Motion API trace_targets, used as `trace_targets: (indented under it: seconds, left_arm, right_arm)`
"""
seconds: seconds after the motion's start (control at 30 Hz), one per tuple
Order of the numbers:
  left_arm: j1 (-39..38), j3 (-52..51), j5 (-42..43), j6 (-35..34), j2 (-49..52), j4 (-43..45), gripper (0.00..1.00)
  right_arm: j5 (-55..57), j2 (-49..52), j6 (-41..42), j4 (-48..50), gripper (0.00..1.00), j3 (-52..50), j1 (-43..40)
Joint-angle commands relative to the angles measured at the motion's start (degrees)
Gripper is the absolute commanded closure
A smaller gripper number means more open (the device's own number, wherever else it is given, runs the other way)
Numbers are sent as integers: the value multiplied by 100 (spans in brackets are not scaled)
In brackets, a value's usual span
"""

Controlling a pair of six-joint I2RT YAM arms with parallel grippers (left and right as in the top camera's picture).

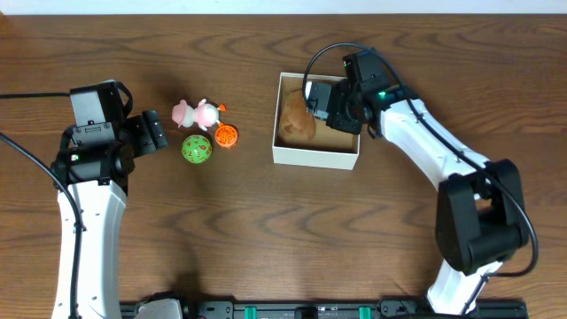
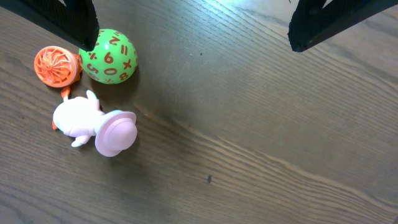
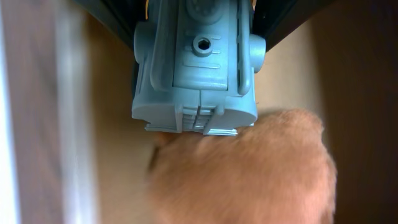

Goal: Pack container
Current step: 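Carry the truck left and lower it into the box, then open the right gripper and lift it back to the right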

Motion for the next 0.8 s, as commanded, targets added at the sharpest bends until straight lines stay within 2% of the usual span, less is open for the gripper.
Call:
trace_targets:
  seconds: [0.0, 0.13, 0.17, 0.2, 0.23, 0.6, 0.7, 0.77]
  left_arm:
    - [20, 116, -7, 31, 7, -13, 2]
    - [20, 116, -7, 31, 7, -13, 2]
    - [20, 116, -7, 31, 7, -13, 2]
    - [20, 116, -7, 31, 7, -13, 2]
    - [20, 116, -7, 31, 7, -13, 2]
    - [20, 116, -9, 31, 7, -13, 2]
    - [20, 116, -7, 31, 7, -13, 2]
    - [20, 116, -7, 31, 7, -13, 2]
  right_arm:
    - [96, 81, -59, 4, 83, 92, -42]
    - [177, 61, -63, 57, 61, 94, -37]
    - [251, 44, -63, 76, 50, 96, -24]
    - [323, 20, -63, 98, 34, 96, -2]
    - [382, -20, -63, 114, 1, 96, 22]
    - [699, -949, 7, 332, 1, 101, 243]
    - [846, -1176, 365, 345, 1, 101, 223]
    - [1008, -1292, 883, 358, 1, 101, 155]
